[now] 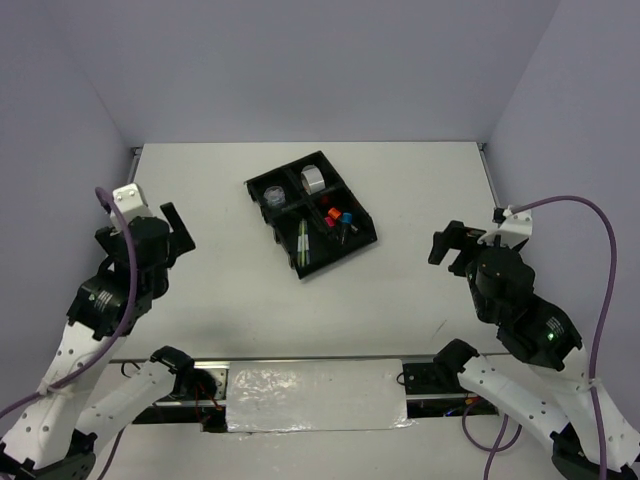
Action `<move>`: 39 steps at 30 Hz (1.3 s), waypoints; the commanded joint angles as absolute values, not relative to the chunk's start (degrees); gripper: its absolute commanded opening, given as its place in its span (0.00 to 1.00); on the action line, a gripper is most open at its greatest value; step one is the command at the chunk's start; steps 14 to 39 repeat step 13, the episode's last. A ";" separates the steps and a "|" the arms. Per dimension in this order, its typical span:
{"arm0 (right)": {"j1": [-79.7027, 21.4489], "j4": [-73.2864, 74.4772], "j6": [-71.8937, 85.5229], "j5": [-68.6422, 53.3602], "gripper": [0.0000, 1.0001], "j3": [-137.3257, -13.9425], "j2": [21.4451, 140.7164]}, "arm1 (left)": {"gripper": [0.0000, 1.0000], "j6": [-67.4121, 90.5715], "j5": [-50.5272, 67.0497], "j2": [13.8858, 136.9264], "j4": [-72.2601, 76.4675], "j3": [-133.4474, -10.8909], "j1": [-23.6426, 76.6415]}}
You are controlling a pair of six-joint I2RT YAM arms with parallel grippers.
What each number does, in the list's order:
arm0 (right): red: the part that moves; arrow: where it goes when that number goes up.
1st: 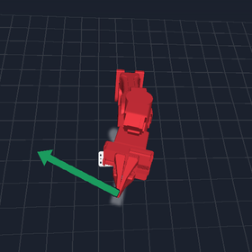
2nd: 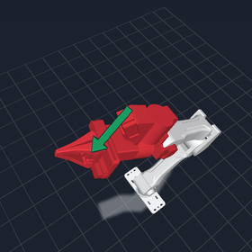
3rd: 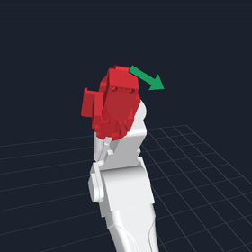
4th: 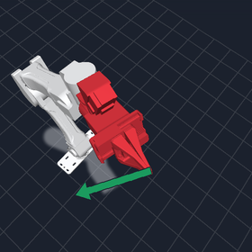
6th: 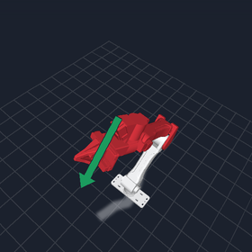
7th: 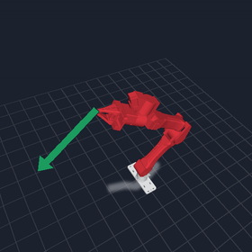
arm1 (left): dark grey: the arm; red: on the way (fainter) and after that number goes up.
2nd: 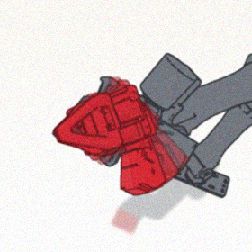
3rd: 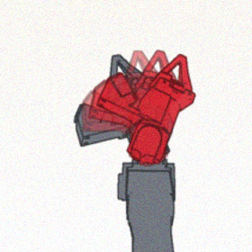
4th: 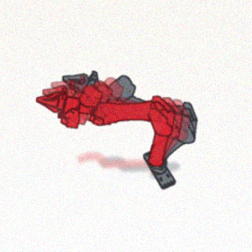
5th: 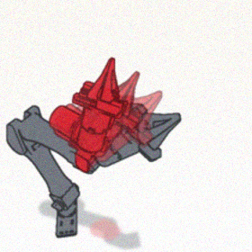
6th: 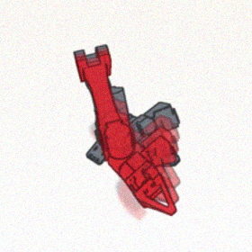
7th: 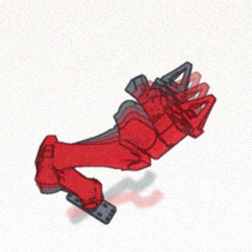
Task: Sort the stationery into containers
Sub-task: Reset both arms
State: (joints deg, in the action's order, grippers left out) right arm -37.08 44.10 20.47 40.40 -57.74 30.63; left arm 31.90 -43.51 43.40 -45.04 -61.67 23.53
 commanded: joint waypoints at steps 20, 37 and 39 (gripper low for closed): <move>-36.74 47.37 24.52 42.28 1.00 -57.04 32.78 | 0.99 30.77 -48.43 41.66 -42.46 -57.93 22.68; -36.74 47.37 24.52 42.28 1.00 -57.04 32.78 | 0.99 30.77 -48.43 41.66 -42.46 -57.93 22.68; -36.74 47.37 24.52 42.28 1.00 -57.04 32.78 | 0.99 30.77 -48.43 41.66 -42.46 -57.93 22.68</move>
